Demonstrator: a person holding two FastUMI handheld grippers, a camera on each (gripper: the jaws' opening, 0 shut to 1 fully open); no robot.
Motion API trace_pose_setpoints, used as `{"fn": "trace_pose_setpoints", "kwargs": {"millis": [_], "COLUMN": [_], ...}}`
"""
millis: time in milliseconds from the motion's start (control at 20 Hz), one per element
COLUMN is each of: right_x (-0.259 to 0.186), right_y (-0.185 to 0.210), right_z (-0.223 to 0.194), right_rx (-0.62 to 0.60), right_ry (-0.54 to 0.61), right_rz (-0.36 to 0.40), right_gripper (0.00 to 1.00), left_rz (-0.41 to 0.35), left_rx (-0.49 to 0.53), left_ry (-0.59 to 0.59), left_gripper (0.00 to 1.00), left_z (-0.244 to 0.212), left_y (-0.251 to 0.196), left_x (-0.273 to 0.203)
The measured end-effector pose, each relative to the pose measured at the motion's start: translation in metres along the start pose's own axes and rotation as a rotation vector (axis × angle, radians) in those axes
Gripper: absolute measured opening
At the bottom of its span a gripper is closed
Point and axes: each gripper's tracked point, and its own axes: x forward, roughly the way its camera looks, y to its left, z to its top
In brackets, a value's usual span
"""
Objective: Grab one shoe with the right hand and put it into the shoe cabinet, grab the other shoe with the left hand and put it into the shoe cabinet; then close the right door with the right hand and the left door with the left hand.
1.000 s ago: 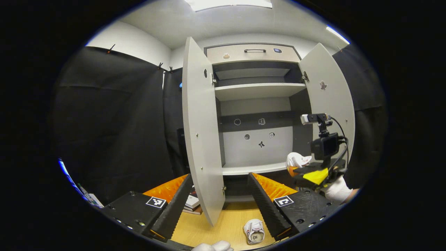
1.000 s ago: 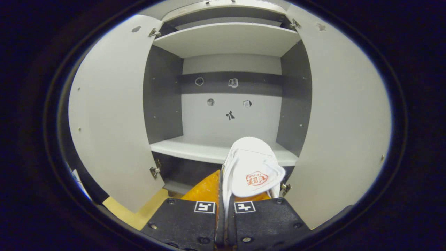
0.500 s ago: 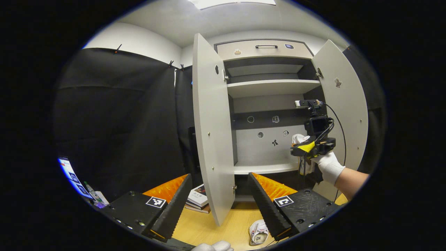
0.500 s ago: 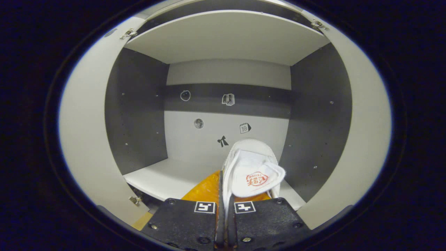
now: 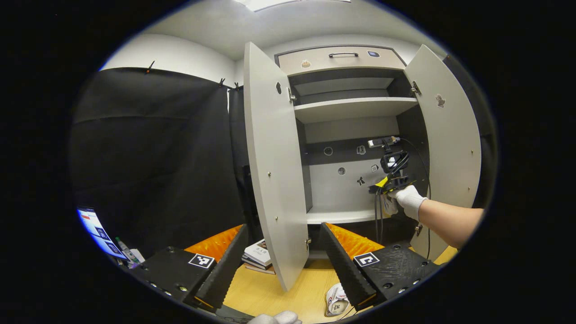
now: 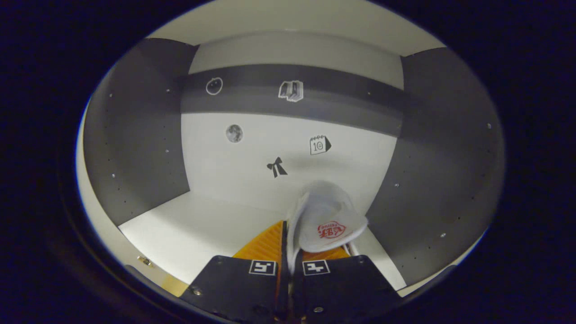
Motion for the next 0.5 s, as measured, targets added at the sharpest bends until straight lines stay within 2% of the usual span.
{"fn": "trace_pose_setpoints", "kwargs": {"millis": [200,300,350,400,450,500], "right_x": [0.018,0.025,0.027,0.025,0.024,0.024], "right_y": [0.004,0.01,0.01,0.014,0.011,0.01], "right_z": [-0.019,-0.03,-0.037,-0.039,-0.038,-0.036], "right_rx": [0.053,0.079,0.053,0.045,0.04,0.043], "right_ry": [0.16,0.235,0.273,0.292,0.285,0.276], "right_rz": [0.049,0.077,0.083,0.106,0.084,0.074], "right_gripper": [0.1,0.1,0.1,0.11,0.14,0.12], "left_rz": [-0.01,-0.014,-0.015,-0.014,-0.014,-0.013], "left_rx": [-0.005,-0.004,-0.002,0.0,0.001,0.001], "left_ry": [-0.007,-0.006,-0.009,-0.011,-0.016,-0.019], "left_gripper": [0.96,1.0,0.96,0.96,1.0,0.96], "left_z": [0.004,0.005,0.006,0.006,0.007,0.007], "left_y": [-0.004,-0.005,-0.004,-0.003,-0.003,-0.002], "left_x": [0.002,0.002,0.001,0.0,-0.001,-0.003]}}
